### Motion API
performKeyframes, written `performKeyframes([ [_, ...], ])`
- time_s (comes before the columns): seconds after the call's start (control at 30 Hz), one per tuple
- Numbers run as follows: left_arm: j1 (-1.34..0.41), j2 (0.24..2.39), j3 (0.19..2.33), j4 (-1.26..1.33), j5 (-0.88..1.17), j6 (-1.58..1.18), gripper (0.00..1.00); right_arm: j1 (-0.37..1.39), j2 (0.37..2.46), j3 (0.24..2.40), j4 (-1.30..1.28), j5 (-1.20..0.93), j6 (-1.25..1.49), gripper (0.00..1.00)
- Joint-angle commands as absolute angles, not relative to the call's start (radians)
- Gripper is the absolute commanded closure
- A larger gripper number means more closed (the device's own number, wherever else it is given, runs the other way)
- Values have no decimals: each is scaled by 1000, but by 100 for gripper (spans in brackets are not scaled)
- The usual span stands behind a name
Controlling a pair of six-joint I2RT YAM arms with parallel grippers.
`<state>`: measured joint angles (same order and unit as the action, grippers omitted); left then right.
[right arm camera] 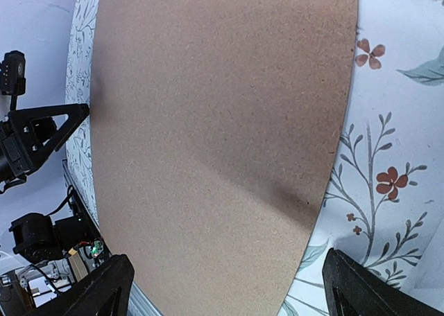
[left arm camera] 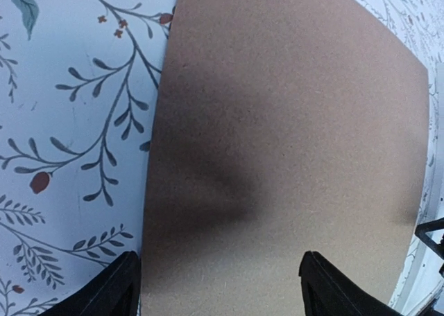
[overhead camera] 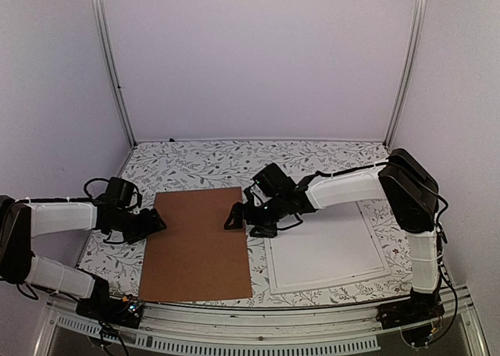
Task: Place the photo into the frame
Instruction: Pick up the backboard from the center of the board.
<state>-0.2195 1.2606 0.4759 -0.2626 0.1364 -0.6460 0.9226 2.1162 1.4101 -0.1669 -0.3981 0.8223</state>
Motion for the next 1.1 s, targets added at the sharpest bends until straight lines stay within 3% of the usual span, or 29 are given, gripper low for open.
performKeyframes([
  [0.0,-220,1325,463,-248,248,-640,18,924,2131,1438,-238,-371,799,1],
  [0.63,-292,1180,357,-203,325,-752,23,910,2191,1531,-359,-339,780,1],
  [1.07,-314,1211,313,-110,347,-774,24,910,2117,1463,-112,-548,843,7],
])
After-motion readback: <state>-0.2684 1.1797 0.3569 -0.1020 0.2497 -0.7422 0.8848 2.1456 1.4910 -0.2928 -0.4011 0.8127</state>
